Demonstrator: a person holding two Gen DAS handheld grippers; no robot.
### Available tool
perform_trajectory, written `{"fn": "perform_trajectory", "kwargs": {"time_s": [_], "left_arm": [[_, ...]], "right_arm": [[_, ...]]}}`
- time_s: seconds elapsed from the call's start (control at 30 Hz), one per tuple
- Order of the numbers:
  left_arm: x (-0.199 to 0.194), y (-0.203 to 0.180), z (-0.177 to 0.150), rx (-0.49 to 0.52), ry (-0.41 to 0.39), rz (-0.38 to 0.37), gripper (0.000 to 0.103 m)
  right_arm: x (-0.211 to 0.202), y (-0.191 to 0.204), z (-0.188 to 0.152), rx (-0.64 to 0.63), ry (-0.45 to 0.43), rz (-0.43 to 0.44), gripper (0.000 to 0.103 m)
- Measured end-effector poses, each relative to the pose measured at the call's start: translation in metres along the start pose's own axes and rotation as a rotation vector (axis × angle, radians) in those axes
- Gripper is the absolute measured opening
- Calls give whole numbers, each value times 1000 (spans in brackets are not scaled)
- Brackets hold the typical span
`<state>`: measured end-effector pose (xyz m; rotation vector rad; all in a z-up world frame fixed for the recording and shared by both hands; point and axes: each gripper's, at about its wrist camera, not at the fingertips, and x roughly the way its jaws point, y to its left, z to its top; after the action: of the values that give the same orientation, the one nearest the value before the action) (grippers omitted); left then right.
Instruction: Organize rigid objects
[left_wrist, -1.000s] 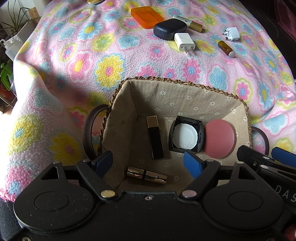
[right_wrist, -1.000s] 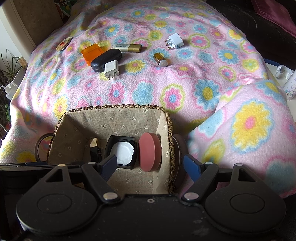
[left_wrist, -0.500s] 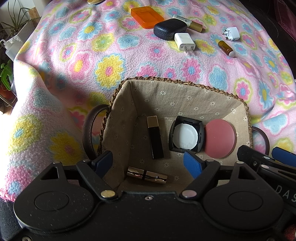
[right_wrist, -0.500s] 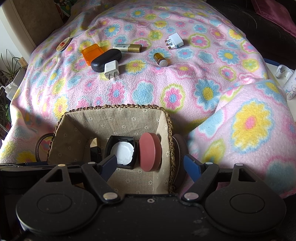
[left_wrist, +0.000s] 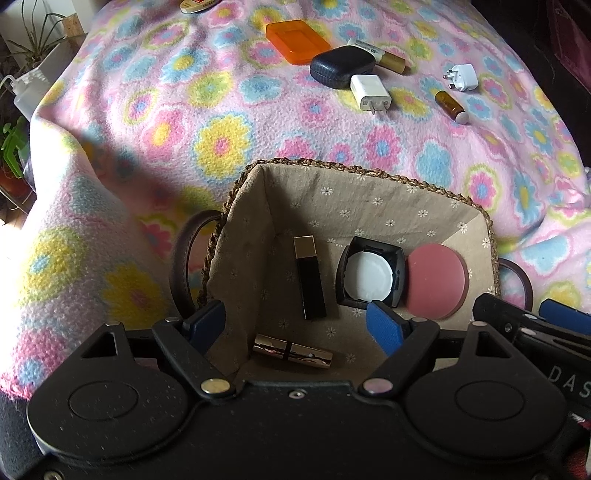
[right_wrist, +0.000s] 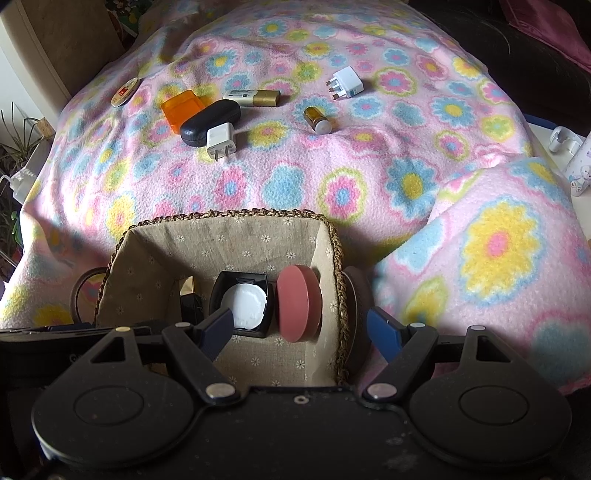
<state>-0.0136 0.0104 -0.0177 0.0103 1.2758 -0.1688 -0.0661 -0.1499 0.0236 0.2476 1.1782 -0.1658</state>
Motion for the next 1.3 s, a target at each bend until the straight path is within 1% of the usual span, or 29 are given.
{"fn": "perform_trajectory", "kwargs": {"time_s": [0.3,0.7,0.9,1.0,1.13,1.3], "left_arm": [[-2,1,-1,-7,-6,18,79],[2,-3,0,11,9,59,79],[0,-7,3,31,-4,85,79],[-2,-10,8,49,-9,94,79],[-1,-13,18,62,2,85,79],[0,-11,43,64,-23,82,79]], "right_arm": [[-1,2,-1,-26,-1,-27,82],[6,3,3,-36,43,-39,85],[12,1,9,-28,75,-33,85],[15,-2,15,-8,95,-17,85],[23,-9,29,37,116,7,85],[33,-13,53,35,92,0,85]]}}
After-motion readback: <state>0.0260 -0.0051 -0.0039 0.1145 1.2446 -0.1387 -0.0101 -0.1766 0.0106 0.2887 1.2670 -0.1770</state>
